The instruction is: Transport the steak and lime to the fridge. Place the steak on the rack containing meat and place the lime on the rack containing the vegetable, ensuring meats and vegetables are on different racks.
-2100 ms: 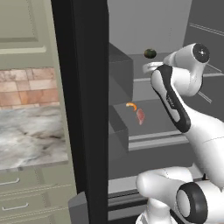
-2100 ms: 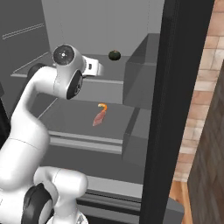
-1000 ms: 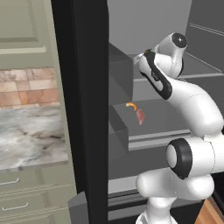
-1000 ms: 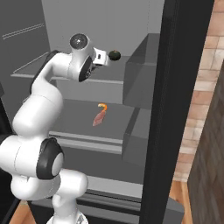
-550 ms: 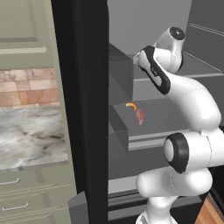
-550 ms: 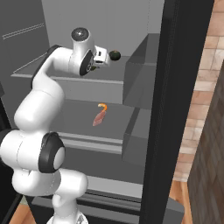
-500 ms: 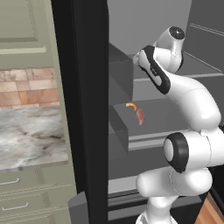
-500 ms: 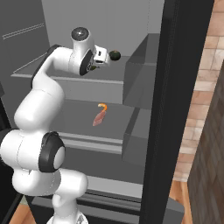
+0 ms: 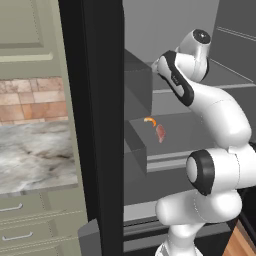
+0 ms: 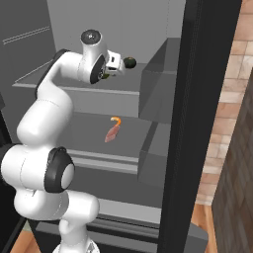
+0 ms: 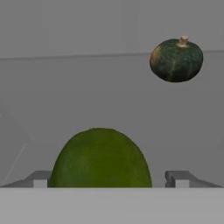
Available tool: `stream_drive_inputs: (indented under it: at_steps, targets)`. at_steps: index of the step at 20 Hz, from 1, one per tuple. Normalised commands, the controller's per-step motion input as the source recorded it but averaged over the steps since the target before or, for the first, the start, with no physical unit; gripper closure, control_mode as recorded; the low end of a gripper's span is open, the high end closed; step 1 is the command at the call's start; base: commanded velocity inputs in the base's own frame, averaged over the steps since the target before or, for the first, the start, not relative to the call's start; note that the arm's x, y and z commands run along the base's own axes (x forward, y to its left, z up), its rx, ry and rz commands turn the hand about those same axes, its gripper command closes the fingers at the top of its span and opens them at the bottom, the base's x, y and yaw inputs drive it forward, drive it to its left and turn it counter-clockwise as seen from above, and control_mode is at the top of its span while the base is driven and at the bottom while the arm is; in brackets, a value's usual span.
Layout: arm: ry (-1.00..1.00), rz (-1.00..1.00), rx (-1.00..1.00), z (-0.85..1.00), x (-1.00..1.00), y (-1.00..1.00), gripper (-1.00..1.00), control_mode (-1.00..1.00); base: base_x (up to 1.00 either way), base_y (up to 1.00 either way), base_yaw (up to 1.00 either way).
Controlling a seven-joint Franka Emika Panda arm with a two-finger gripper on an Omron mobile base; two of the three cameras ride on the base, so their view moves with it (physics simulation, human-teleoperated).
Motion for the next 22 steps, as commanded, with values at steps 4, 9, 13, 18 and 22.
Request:
stream_drive_inputs:
  at_steps: [4, 9, 13, 18, 22]
  targets:
    - [0.0, 0.0, 0.0, -0.02, -0.02, 0.0, -1.0, -1.0, 0.0, 0.0, 0.0]
    - [-0.04, 0.0, 0.0, 0.0, -0.38, 0.09, -1.0, -1.0, 0.0, 0.0, 0.0]
    - [-0.11, 0.01, 0.0, 0.04, -0.54, 0.19, -1.0, -1.0, 0.0, 0.0, 0.0]
    - [-0.09, 0.01, 0.0, 0.0, -0.37, 0.01, -1.0, -1.0, 0.0, 0.0, 0.0]
    - [-0.13, 0.0, 0.0, 0.02, -0.6, 0.0, -1.0, -1.0, 0.0, 0.0, 0.0]
